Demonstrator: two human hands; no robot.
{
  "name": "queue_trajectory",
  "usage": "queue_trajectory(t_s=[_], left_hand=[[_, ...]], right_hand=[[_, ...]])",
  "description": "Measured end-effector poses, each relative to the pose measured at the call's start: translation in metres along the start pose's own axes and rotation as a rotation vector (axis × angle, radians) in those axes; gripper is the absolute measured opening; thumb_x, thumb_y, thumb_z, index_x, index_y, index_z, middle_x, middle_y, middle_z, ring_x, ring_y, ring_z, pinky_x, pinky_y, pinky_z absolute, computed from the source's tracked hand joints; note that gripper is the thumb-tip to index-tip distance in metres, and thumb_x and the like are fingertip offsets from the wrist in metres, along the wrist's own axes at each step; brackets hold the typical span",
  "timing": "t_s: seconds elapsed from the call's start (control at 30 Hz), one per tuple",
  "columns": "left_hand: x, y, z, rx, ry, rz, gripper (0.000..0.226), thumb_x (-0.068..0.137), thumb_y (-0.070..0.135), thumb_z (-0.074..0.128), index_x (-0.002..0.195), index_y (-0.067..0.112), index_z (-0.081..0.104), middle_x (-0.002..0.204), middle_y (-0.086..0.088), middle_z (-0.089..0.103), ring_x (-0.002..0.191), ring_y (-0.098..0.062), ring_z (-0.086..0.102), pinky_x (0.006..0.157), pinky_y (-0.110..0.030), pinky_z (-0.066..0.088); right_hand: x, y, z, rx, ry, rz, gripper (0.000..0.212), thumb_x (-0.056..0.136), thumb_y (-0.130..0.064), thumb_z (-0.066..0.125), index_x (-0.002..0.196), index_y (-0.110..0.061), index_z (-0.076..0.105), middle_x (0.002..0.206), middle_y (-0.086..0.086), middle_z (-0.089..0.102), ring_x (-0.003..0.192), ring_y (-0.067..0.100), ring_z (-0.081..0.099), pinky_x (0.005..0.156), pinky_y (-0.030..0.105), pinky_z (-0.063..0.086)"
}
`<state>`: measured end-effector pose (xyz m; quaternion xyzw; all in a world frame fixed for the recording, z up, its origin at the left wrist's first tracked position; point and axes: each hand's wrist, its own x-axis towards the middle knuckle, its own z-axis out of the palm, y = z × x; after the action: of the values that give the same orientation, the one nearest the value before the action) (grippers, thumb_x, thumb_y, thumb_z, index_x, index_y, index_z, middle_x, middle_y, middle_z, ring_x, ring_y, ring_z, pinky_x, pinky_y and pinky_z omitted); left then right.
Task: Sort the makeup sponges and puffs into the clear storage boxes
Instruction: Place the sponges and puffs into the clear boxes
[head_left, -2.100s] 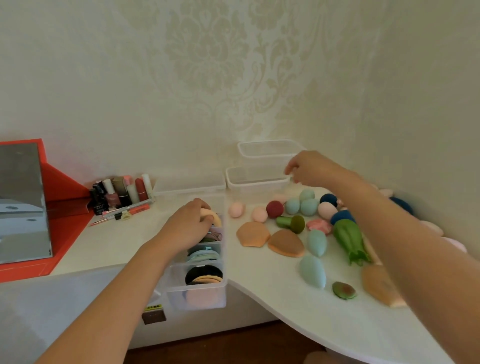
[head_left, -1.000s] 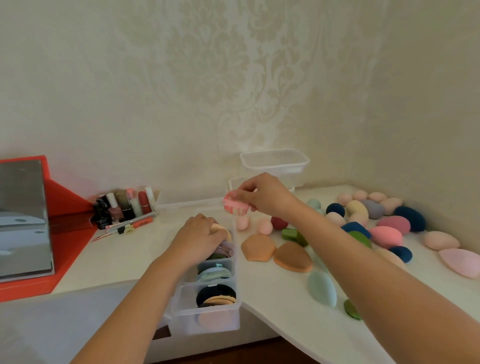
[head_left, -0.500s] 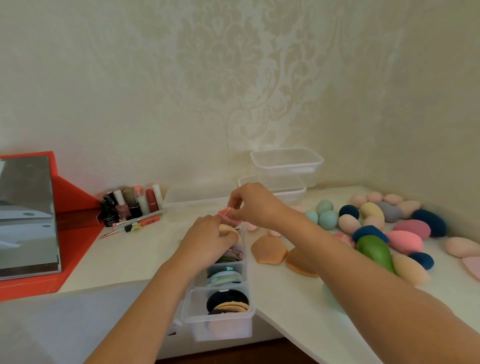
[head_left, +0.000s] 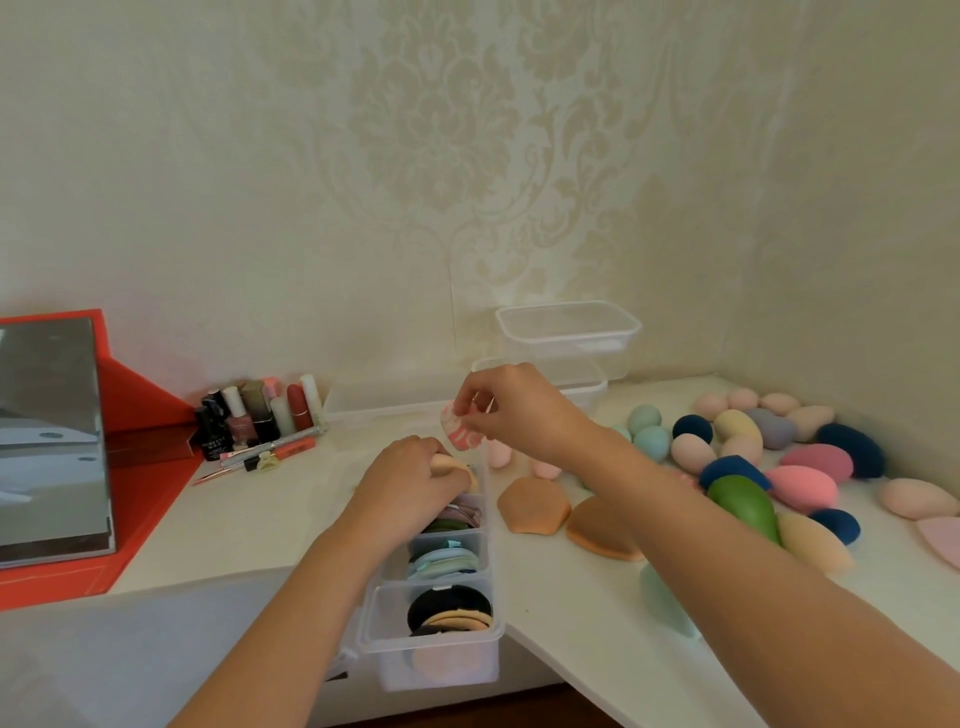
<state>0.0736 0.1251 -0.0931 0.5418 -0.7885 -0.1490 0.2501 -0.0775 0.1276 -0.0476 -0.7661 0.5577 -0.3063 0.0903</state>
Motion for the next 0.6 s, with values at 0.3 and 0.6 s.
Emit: queue_trajectory(t_s=[0.3,0.6], left_hand=[[-0.001,-0.001,-0.002,-0.065,0.042,0.015,0.015,0.077,0.029,0.068,0.089,0.022,0.073,0.08,0.003,0.063,0.068,-0.006,0.054,0.053,-0.016,0.035],[0.005,-0.007,0.001,-0.064,0.049,0.04,0.011,0.072,0.025,0.073,0.066,0.019,0.065,0.098,0.005,0.049,0.079,-0.003,0.048,0.06,-0.007,0.03]], right_hand=[[0.007,-0.005,0.009,-0.22,-0.17,-0.087,0.02,0.086,-0.026,0.067,0.096,-0.009,0.065,0.088,0.007,0.071,0.077,0.017,0.06,0.072,0.029,0.048],[0.017,-0.013,0.024,-0.441,-0.27,0.0,0.021,0.087,-0.01,0.057,0.099,-0.012,0.074,0.093,0.011,0.069,0.078,0.026,0.062,0.064,0.031,0.048]])
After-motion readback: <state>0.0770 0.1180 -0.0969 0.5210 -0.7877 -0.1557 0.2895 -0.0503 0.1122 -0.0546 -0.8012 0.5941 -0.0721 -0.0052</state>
